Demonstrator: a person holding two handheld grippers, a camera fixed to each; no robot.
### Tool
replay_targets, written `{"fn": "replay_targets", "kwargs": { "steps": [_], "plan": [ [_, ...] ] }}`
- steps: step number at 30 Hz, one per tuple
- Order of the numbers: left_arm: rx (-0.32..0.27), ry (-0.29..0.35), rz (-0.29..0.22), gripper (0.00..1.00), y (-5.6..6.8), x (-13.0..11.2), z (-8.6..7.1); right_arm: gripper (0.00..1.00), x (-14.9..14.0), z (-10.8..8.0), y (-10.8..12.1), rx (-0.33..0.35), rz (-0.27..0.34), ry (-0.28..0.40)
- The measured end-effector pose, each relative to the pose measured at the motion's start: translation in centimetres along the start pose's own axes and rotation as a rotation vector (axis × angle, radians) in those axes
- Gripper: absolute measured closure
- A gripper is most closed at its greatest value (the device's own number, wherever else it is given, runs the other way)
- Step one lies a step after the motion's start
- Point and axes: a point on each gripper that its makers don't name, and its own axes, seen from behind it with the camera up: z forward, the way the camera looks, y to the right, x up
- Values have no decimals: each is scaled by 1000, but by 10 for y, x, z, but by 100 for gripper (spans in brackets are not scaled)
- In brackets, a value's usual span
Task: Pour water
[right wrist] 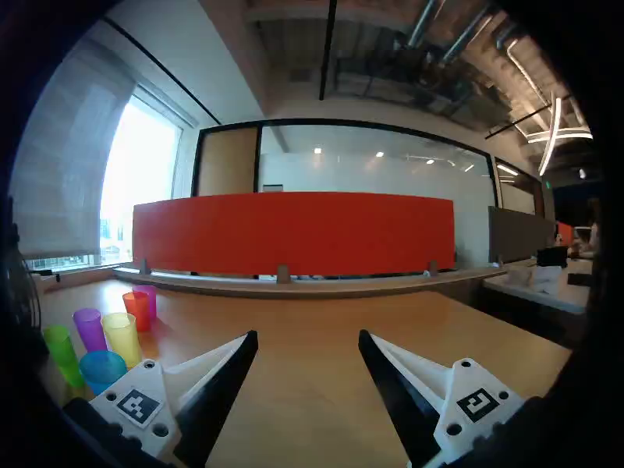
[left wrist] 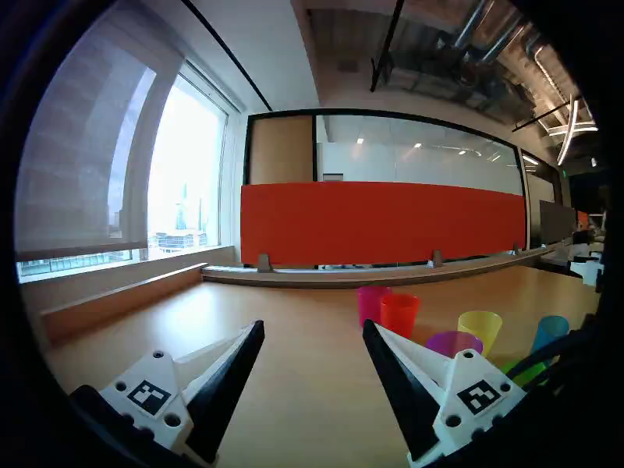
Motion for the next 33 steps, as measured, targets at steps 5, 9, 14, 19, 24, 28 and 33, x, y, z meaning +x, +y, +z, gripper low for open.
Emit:
{"fn": "replay_targets", "kwargs": {
  "steps": [5,9,14,19,24,28,33],
  "plan": [
    [0,0,0,6,0,0,0,0,0,0,0,0,0,0],
    [0,0,-1,6,0,-1,0,0,0,0,0,0,-1,0],
    [0,0,0,6,0,-1,0,0,0,0,0,0,0,0],
    [0,1,-1,6,0,-1,0,0,0,0,1,0,0,0],
    [0,1,-2,6,0,-2,1,0,0,0,0,0,0,0],
    [0,1,-2,7,0,-3,1,0,1,0,0,0,0,0],
    [0,2,-2,6,0,-3,2,0,0,0,0,0,0,0]
  ]
}}
